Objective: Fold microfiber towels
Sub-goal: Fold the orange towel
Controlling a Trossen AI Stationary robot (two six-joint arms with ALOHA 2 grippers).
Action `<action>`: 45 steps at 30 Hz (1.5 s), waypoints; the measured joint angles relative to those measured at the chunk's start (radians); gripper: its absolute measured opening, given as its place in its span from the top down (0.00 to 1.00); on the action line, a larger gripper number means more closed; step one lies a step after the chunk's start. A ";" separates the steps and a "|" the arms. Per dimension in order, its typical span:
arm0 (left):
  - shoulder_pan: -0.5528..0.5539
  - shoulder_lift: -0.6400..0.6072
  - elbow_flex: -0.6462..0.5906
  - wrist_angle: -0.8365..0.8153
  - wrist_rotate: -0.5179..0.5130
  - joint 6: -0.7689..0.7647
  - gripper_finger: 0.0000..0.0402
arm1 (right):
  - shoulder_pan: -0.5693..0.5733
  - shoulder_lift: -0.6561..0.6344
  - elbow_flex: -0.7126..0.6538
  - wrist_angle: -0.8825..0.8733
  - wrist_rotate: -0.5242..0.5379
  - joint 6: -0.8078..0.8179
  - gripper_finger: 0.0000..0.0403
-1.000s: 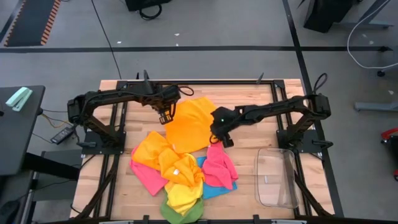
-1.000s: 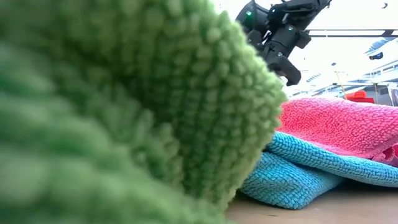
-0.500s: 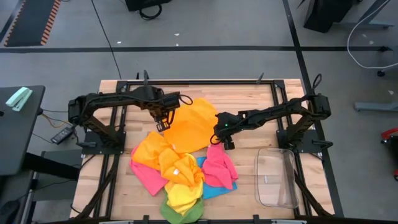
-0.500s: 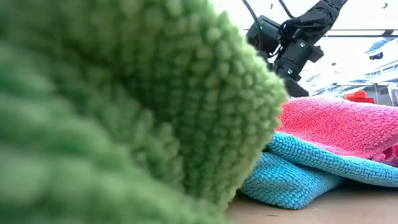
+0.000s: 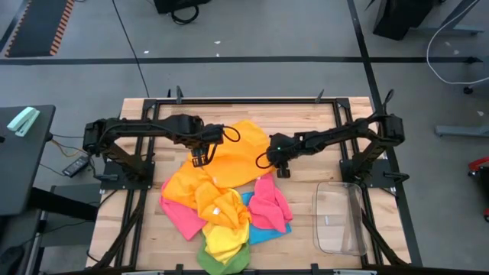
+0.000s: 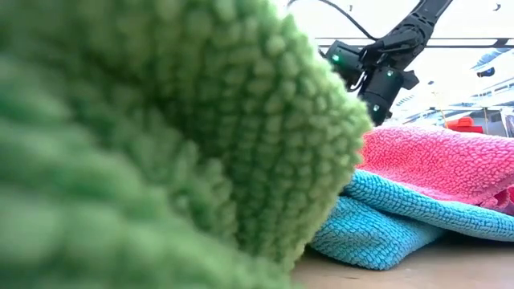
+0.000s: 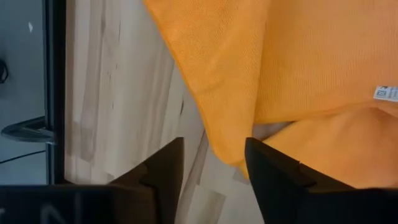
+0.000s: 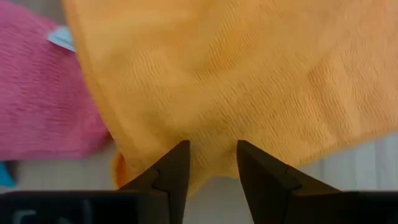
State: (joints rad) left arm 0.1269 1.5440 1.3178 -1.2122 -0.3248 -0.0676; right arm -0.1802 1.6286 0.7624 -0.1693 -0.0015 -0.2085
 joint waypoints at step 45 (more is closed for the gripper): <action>-0.055 -0.128 -0.249 0.272 0.068 0.161 0.72 | 0.106 0.045 0.113 0.222 -0.086 -0.048 0.64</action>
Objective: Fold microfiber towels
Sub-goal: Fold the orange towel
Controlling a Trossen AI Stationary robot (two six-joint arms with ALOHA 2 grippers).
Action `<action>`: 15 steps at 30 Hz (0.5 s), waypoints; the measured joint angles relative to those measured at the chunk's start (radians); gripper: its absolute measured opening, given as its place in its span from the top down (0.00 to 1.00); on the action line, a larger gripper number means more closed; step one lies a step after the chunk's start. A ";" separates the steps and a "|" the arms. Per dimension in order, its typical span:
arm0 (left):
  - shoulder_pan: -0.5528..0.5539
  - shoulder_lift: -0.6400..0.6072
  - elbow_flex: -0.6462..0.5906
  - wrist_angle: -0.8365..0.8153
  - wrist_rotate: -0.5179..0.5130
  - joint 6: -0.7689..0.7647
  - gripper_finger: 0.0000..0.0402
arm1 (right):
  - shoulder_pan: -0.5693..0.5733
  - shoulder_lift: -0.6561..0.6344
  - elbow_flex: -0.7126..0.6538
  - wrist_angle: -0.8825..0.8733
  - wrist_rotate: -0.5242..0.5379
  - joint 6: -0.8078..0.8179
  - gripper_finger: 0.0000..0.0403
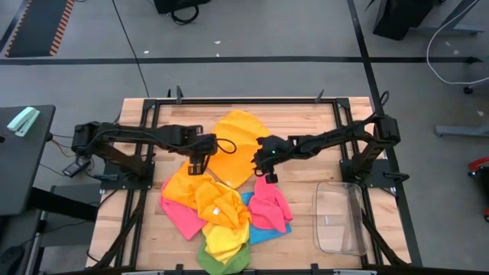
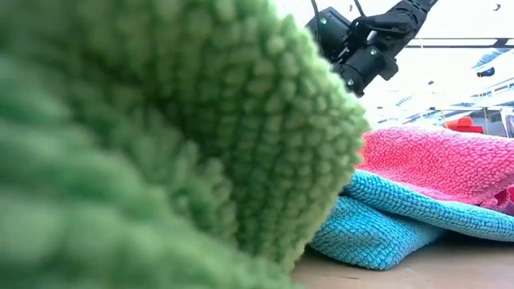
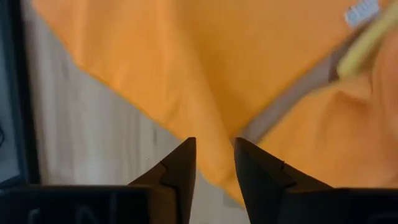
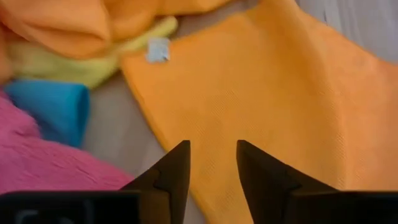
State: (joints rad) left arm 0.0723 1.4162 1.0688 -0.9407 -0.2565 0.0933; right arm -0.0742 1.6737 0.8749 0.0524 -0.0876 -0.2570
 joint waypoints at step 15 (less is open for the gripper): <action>-0.102 -0.026 -0.249 0.073 -0.134 0.072 0.60 | 0.022 0.000 0.001 0.040 0.013 0.052 0.58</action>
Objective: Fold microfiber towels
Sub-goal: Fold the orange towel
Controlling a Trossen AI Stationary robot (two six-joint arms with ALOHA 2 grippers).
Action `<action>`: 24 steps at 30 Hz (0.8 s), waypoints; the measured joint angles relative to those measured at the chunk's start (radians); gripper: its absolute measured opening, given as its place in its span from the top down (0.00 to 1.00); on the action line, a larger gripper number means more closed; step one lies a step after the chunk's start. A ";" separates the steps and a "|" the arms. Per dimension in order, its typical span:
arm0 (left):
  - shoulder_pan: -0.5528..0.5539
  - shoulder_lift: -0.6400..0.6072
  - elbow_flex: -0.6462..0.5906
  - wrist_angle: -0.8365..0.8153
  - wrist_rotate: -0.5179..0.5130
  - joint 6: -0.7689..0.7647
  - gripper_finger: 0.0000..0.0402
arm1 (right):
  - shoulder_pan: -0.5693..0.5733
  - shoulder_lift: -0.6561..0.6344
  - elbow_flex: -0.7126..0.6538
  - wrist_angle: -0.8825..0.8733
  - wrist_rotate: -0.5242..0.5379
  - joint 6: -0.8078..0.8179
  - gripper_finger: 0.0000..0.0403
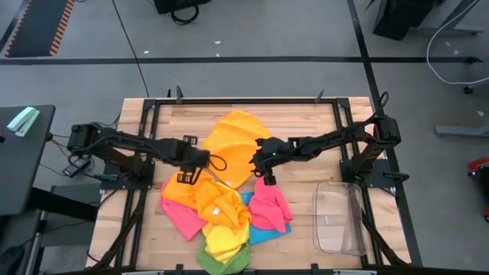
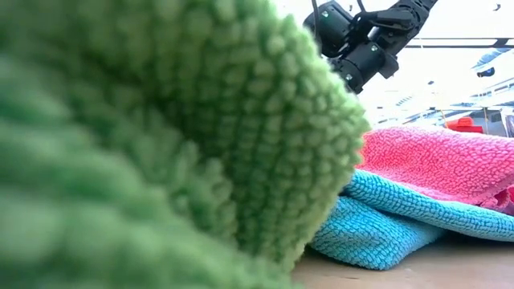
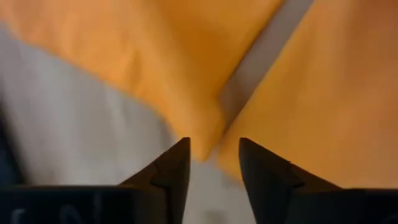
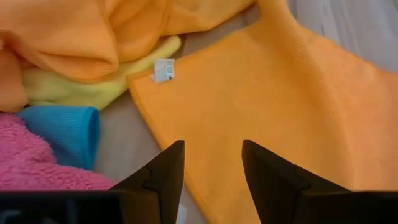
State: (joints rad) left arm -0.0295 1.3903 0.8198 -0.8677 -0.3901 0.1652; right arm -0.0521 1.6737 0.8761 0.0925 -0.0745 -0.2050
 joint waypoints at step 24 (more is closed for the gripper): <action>0.031 0.004 -0.139 0.142 -0.051 -0.136 0.57 | -0.003 0.000 0.000 0.004 -0.001 0.023 0.58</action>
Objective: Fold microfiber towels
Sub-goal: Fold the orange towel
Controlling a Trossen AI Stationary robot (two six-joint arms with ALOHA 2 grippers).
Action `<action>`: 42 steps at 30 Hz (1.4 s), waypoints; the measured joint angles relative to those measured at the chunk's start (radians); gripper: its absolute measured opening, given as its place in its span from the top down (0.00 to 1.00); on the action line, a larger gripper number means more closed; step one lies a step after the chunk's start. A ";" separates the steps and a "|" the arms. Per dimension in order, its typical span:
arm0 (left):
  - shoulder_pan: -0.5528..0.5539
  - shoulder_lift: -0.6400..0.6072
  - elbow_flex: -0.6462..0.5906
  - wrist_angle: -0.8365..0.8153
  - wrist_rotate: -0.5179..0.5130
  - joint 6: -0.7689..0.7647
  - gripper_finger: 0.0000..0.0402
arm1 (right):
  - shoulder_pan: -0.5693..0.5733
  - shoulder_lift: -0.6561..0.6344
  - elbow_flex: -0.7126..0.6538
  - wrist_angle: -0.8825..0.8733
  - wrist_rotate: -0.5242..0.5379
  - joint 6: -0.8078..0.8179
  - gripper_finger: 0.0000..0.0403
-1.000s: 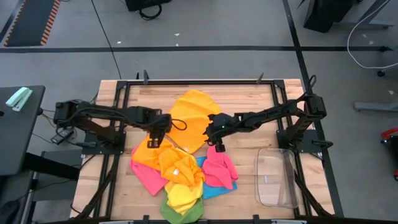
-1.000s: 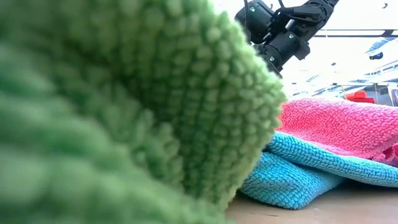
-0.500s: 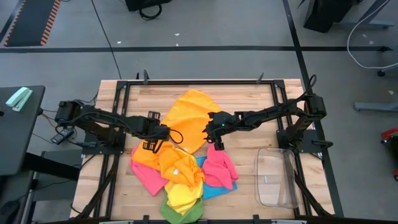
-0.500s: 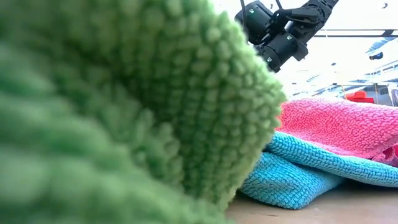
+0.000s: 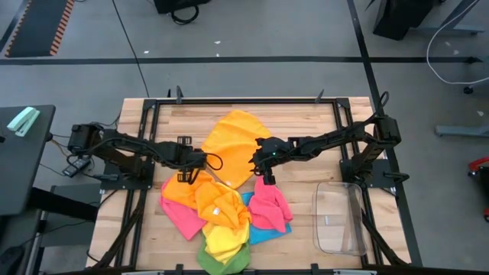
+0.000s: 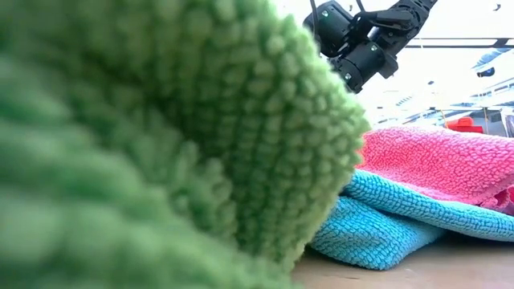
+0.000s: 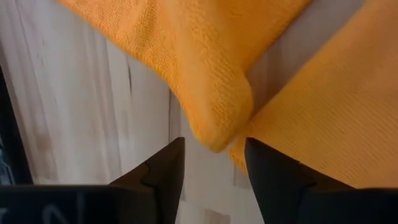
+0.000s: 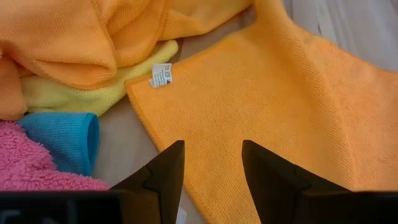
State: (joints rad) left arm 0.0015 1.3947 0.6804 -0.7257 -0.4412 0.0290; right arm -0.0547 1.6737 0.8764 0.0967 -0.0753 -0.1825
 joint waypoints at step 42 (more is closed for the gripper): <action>0.120 -0.001 0.459 -0.147 0.000 0.166 0.98 | 0.032 0.007 -0.095 0.194 -0.010 -0.068 0.58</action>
State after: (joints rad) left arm 0.1213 1.3937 1.1399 -0.8723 -0.4408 0.1947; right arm -0.0229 1.6810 0.7814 0.2905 -0.0854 -0.2503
